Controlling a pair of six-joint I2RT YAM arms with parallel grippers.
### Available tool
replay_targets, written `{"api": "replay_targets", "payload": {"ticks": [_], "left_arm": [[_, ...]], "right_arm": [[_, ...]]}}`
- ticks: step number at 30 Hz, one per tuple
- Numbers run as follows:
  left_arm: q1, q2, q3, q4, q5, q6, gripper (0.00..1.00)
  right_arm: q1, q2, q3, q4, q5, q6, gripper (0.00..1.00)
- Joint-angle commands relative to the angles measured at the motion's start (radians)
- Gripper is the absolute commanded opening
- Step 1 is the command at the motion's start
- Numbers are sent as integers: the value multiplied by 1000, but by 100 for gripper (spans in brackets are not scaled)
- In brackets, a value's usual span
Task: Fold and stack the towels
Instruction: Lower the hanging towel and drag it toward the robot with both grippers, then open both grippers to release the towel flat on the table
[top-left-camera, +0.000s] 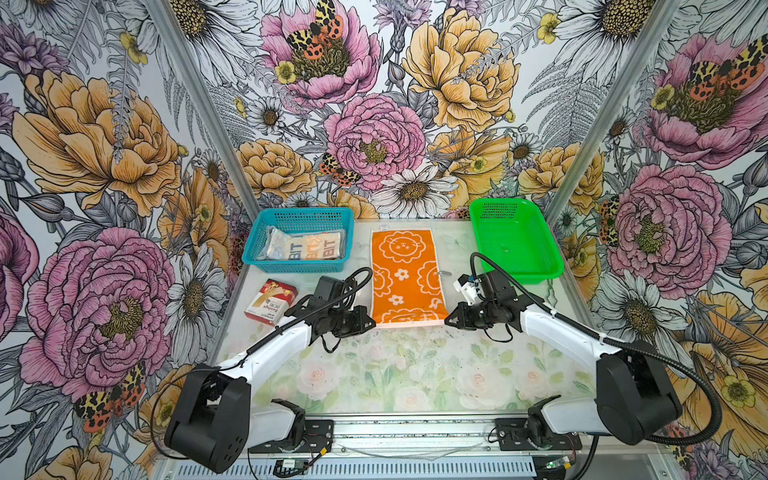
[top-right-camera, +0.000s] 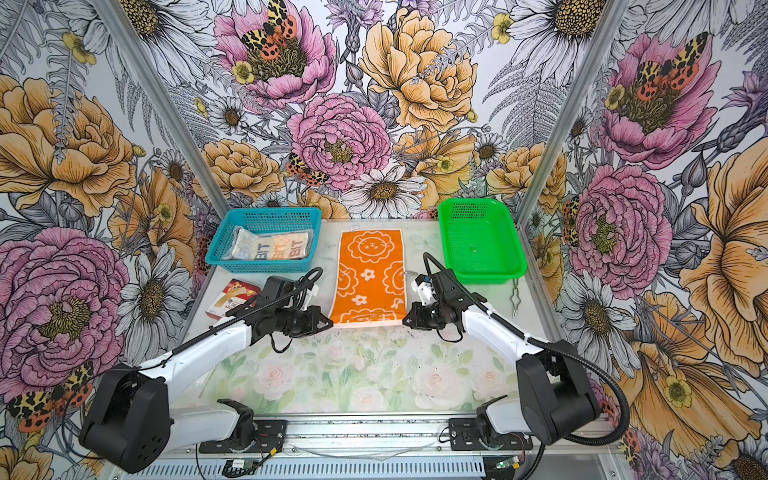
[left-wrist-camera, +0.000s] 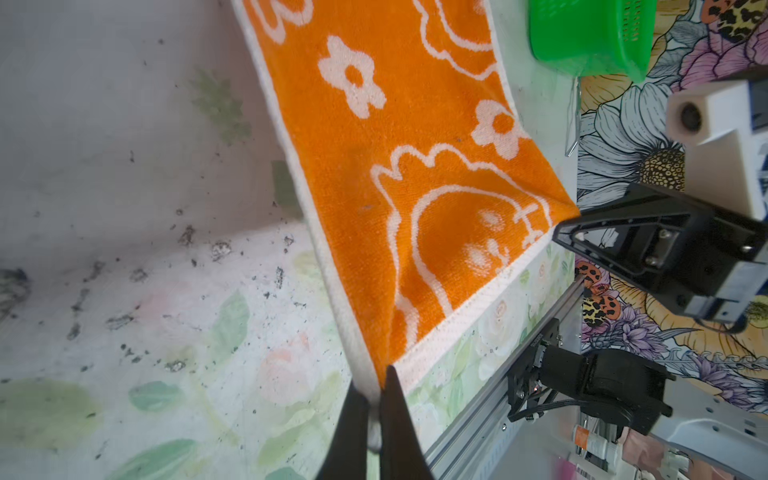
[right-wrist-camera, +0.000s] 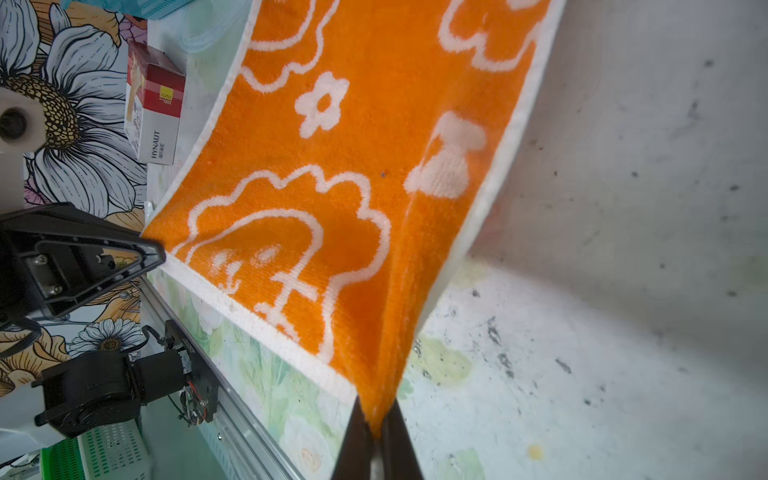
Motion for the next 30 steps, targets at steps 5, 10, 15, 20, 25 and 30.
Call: {"api": "replay_targets", "payload": {"ticks": [5, 10, 15, 20, 25, 30], "left_arm": [[-42, -152, -162, -17, -140, -150, 0], [-98, -230, -204, -59, -191, -224, 0], [-161, -300, -229, -132, -274, -306, 0], [-225, -379, -257, -177, -300, -393, 0], [-296, -401, -254, -221, -341, -443, 0], [-345, -433, -278, -244, -373, -506, 0]], "right_arm": [[13, -275, -245, -27, 212, 221, 0], [64, -367, -312, -53, 221, 295, 0], [96, -420, -318, -101, 274, 348, 4], [115, -484, -329, -176, 301, 402, 8], [181, -575, -366, -233, 298, 487, 4], [278, -674, -390, -306, 343, 572, 5]]}}
